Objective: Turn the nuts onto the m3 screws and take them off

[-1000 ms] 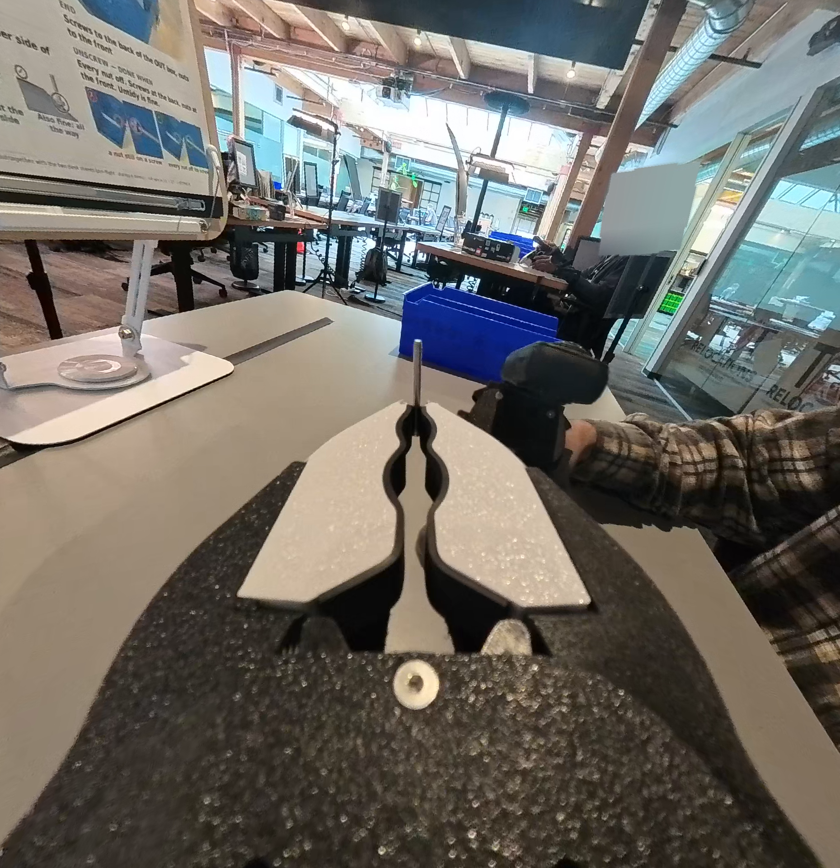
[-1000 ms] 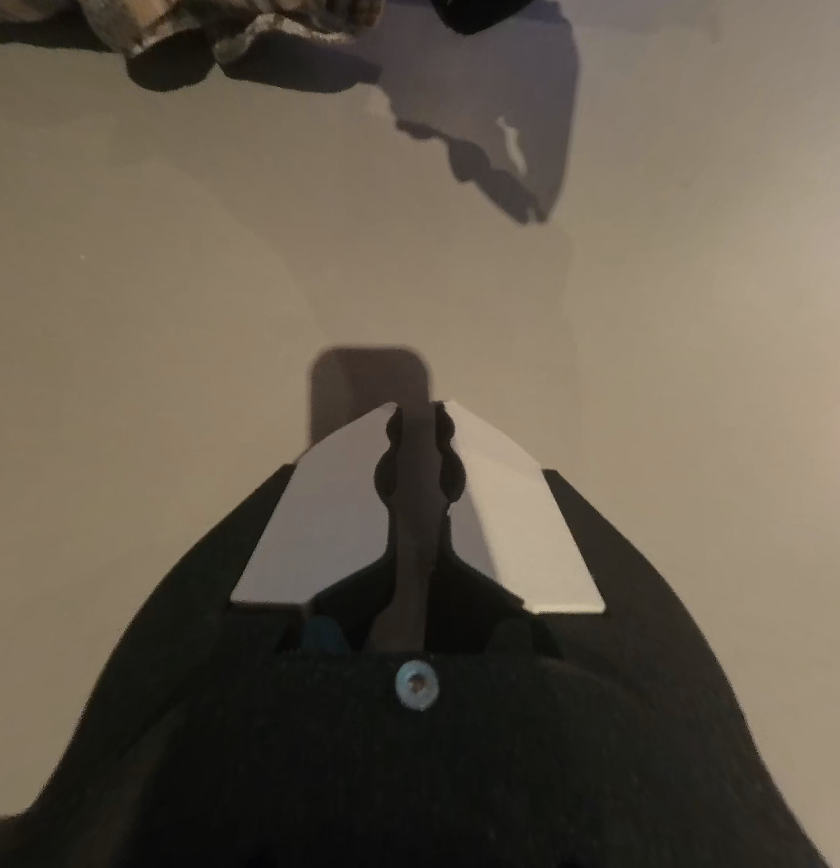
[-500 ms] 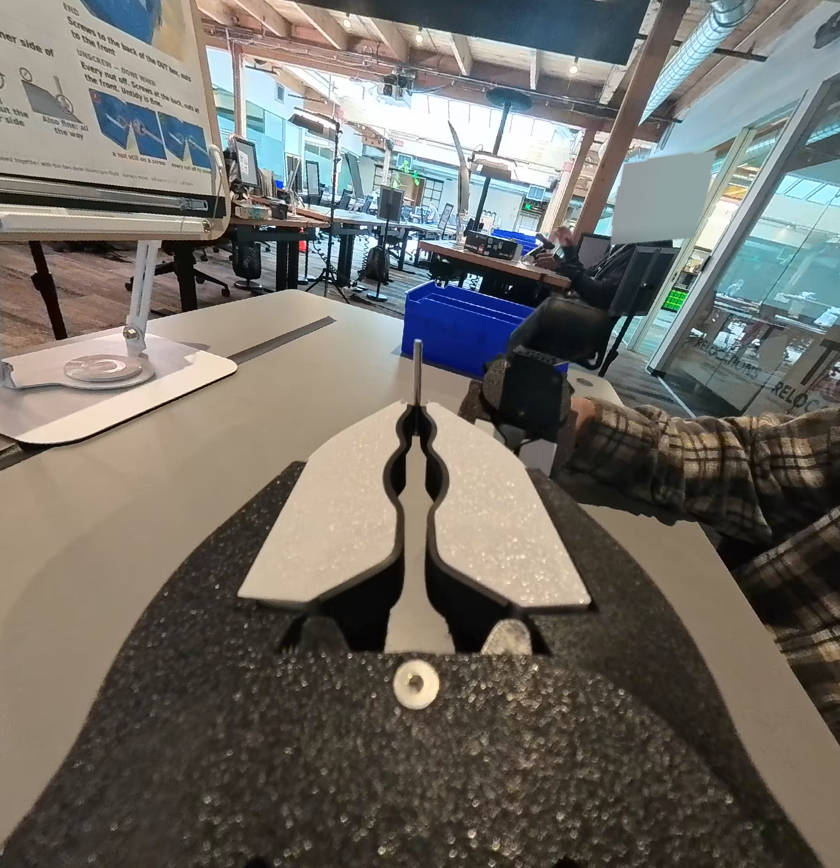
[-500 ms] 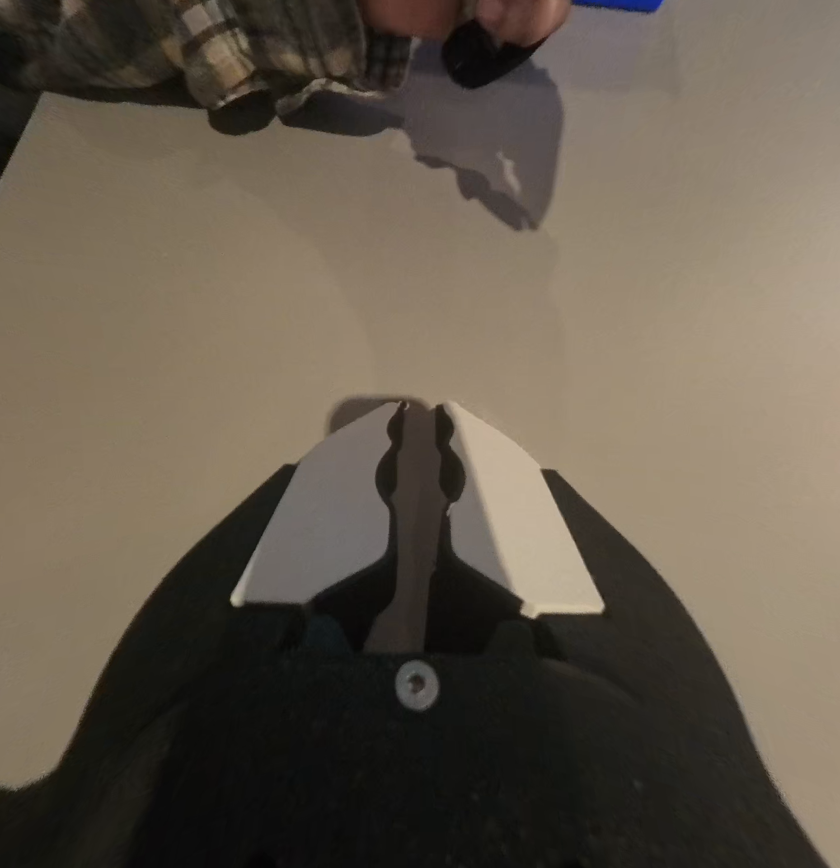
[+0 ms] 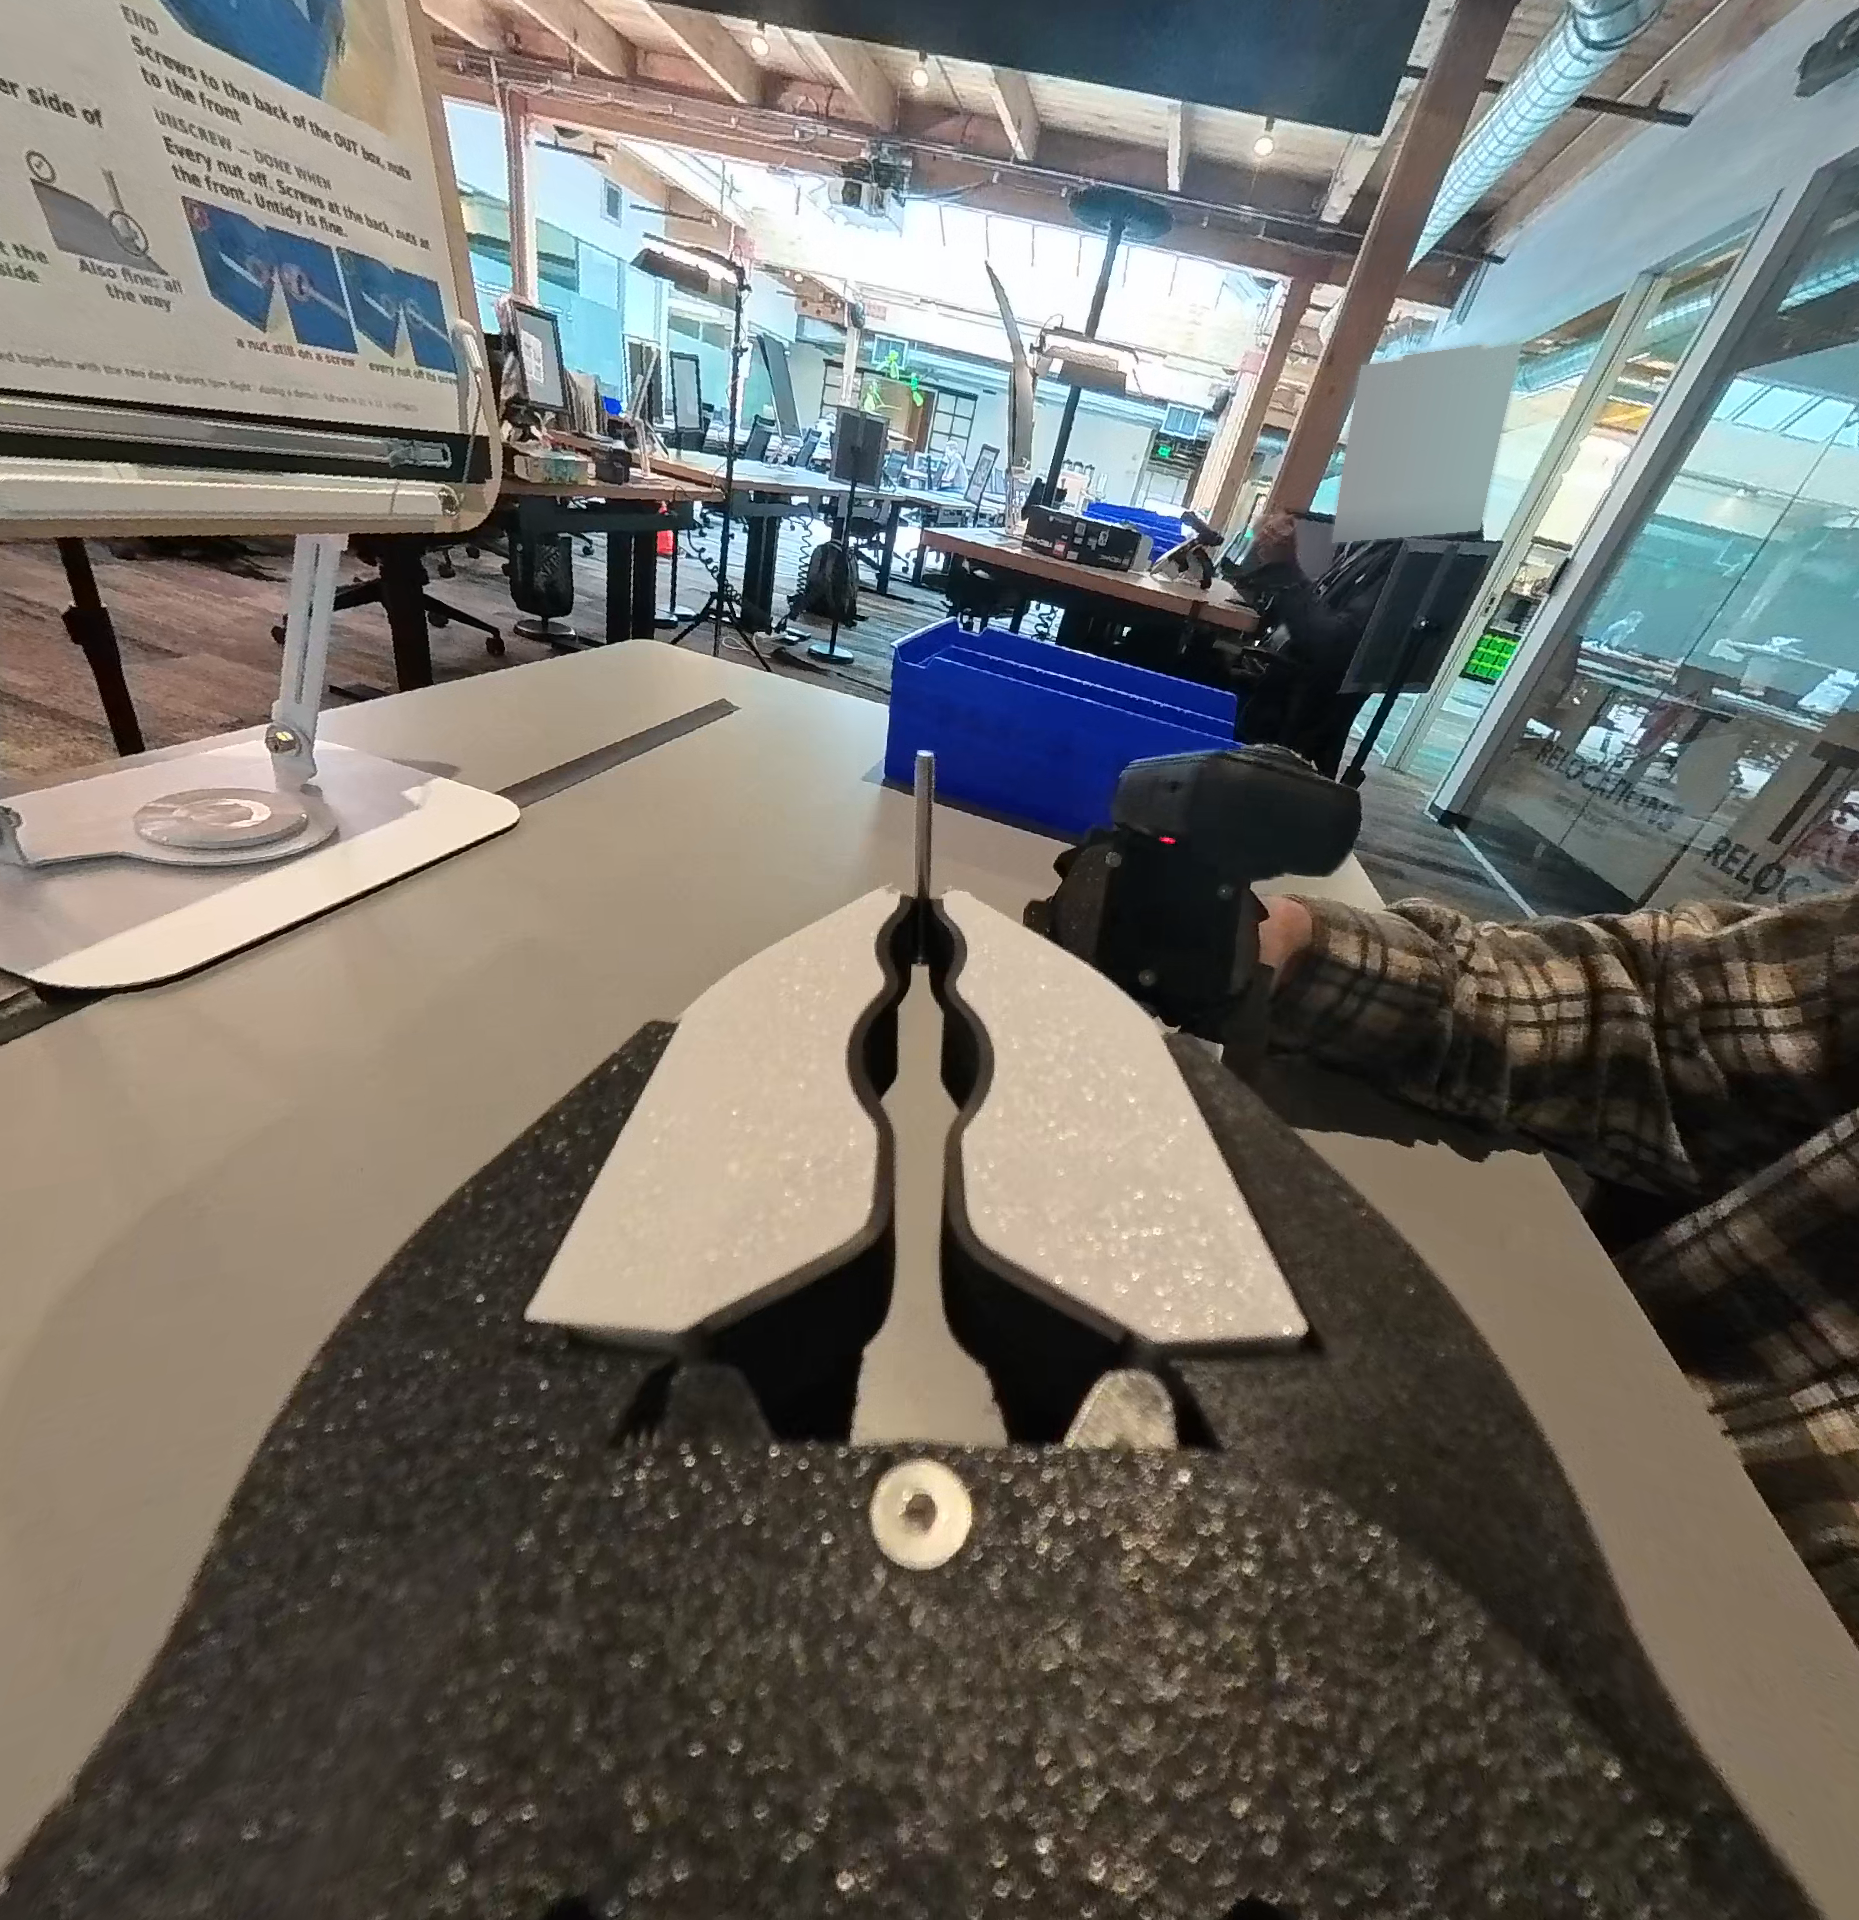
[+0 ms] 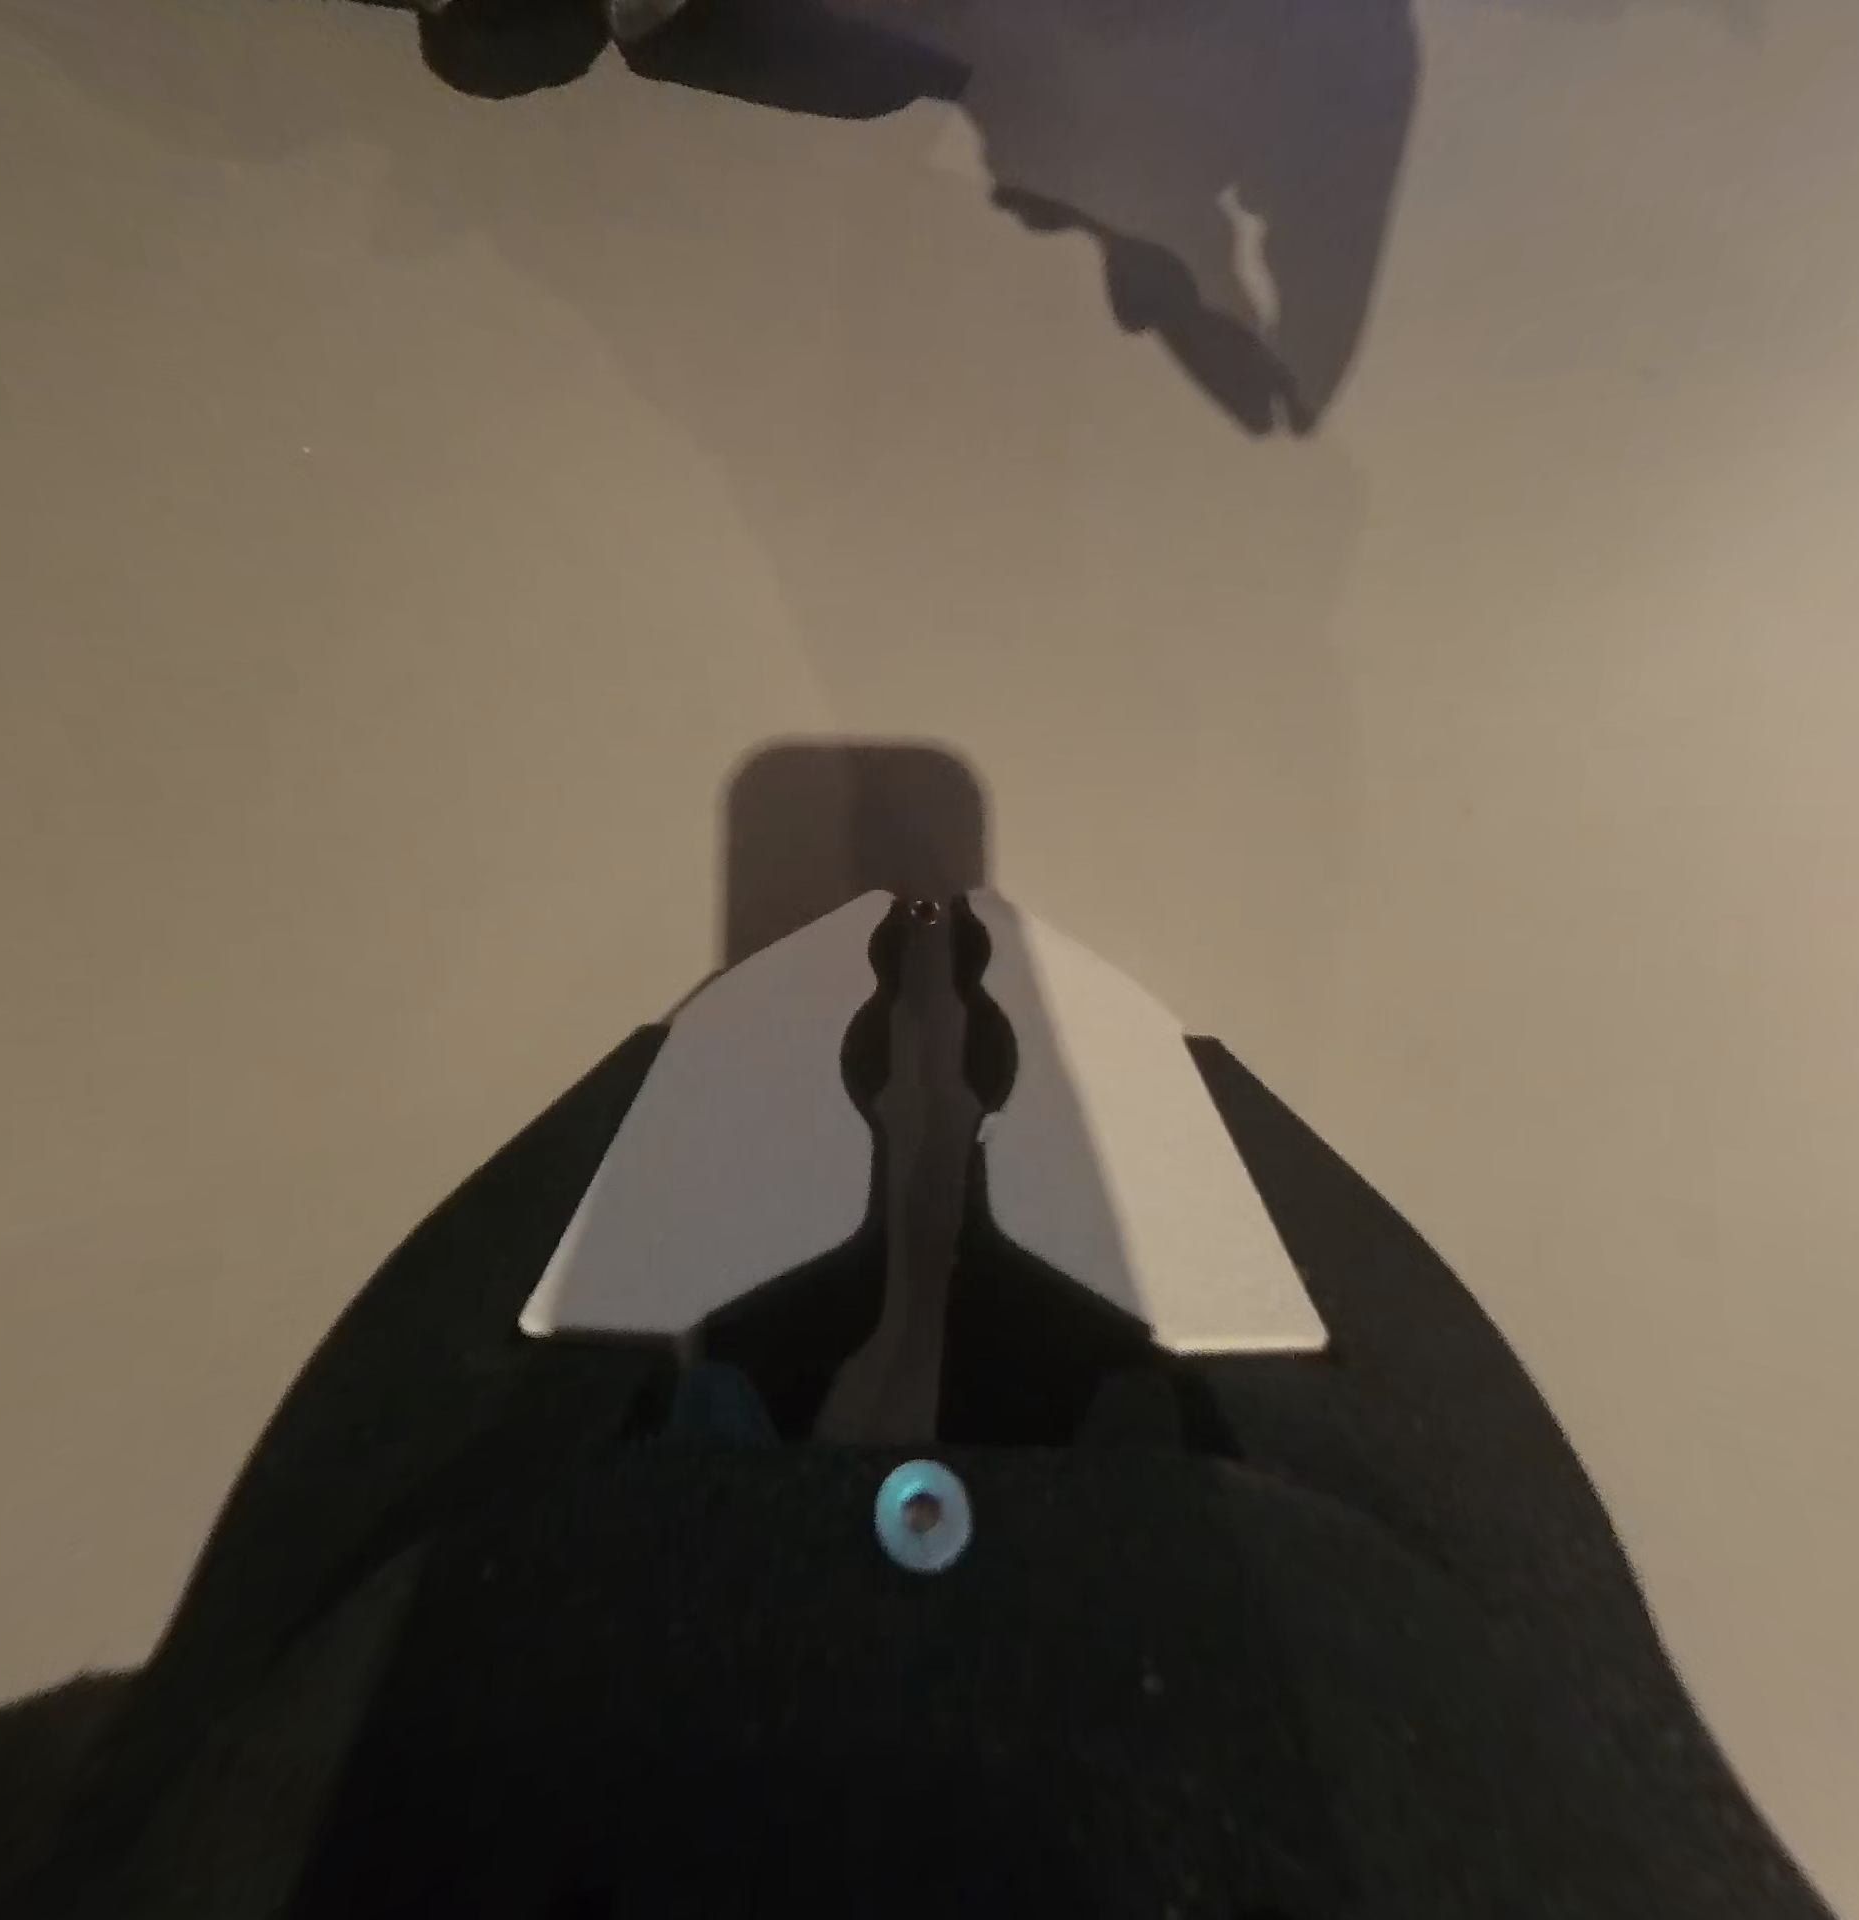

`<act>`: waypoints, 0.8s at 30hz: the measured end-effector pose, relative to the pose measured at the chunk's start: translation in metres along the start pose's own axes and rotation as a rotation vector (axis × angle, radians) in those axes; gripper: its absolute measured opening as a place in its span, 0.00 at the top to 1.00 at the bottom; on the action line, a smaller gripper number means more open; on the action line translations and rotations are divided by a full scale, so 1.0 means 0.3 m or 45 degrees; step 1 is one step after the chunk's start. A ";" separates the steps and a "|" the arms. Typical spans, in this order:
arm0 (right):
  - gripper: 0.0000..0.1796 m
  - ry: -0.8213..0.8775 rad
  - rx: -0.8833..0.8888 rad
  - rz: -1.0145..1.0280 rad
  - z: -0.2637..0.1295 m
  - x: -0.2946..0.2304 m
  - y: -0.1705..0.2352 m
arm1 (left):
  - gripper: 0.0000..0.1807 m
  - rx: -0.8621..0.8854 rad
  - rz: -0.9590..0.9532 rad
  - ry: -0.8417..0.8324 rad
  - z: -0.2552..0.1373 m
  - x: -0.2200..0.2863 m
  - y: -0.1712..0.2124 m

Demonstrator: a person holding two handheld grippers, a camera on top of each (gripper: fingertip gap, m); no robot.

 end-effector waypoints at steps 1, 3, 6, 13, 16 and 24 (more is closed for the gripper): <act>0.96 -0.003 0.000 -0.003 0.000 -0.002 -0.001 | 0.99 0.000 0.000 0.000 0.000 0.000 0.000; 0.96 -0.004 -0.002 -0.003 0.002 -0.002 -0.003 | 0.99 0.001 0.002 0.001 0.000 0.001 -0.001; 0.96 -0.014 -0.010 0.009 0.003 -0.004 -0.004 | 0.99 0.001 0.002 0.001 0.001 0.001 -0.001; 0.95 -0.027 -0.103 -0.001 -0.003 0.004 -0.001 | 0.99 0.002 0.006 0.001 -0.007 0.002 -0.010; 0.95 -0.046 -0.222 -0.069 -0.026 0.026 -0.010 | 0.99 0.013 0.019 -0.016 -0.024 -0.001 -0.024; 0.94 -0.211 -0.543 -0.305 -0.029 0.009 -0.013 | 0.99 -0.014 0.054 -0.079 -0.063 -0.020 -0.035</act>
Point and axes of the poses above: each gripper's, where its closed fingertips meet, z out along the fingers, y out of its underside, x = y × z across the jaws, the point moved 2 cm from there along -z, back along the fingers, and after that the axes turned 12 degrees about y, right-handed, at the moved point
